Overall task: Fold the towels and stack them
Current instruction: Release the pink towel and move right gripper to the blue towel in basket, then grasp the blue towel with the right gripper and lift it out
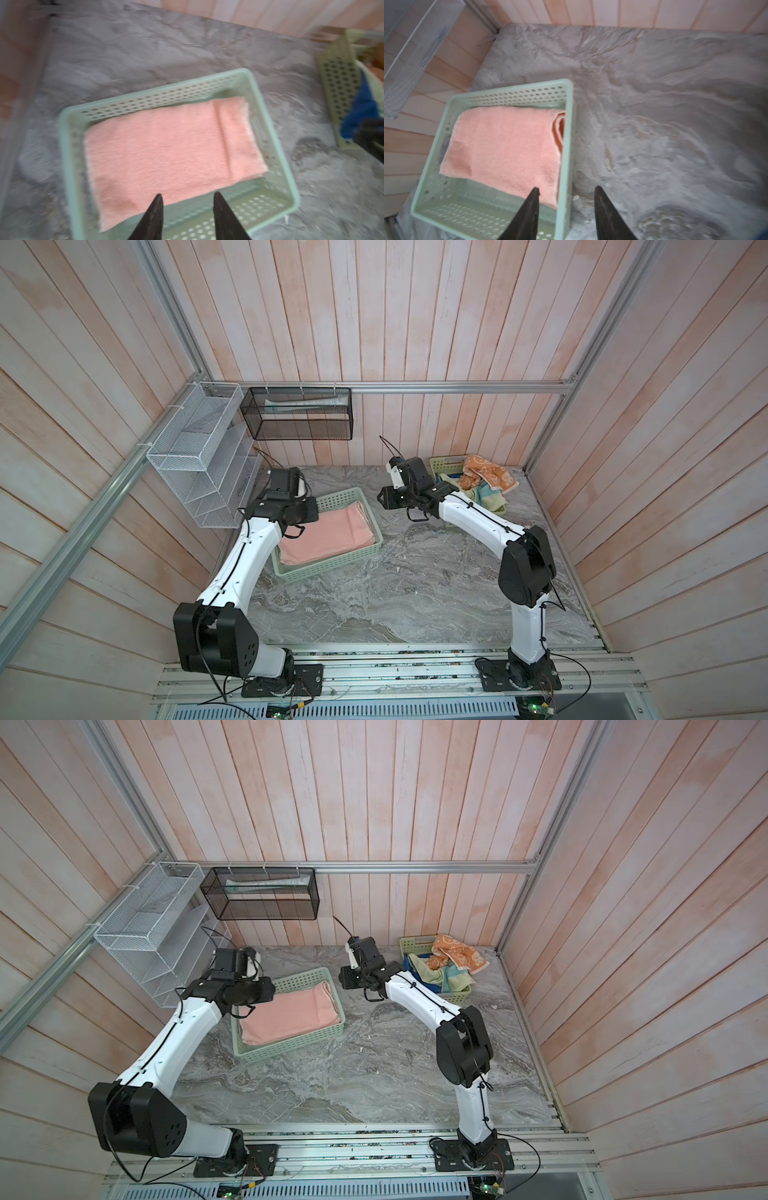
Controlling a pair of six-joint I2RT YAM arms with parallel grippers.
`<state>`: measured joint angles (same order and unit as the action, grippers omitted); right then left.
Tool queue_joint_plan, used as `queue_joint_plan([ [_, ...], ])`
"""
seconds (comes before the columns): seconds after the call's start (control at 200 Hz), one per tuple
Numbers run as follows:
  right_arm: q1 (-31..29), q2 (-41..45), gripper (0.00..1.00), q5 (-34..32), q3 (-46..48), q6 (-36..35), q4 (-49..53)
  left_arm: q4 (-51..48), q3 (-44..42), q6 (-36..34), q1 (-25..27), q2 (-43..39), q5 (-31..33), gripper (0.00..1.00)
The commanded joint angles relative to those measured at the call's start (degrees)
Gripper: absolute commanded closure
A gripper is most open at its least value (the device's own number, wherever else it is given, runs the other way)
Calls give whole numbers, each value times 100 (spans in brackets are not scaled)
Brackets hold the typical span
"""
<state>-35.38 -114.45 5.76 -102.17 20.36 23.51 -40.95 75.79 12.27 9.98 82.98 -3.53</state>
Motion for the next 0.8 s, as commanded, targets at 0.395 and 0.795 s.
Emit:
queue_joint_plan([
  [0.395,2322,37,50,912,317,-492,1115,1212,1253,721,2847,3028,-737,57],
  [0.795,2214,-562,48,290,-36,-564,1726,1080,189,372,2110,2659,-80,56],
])
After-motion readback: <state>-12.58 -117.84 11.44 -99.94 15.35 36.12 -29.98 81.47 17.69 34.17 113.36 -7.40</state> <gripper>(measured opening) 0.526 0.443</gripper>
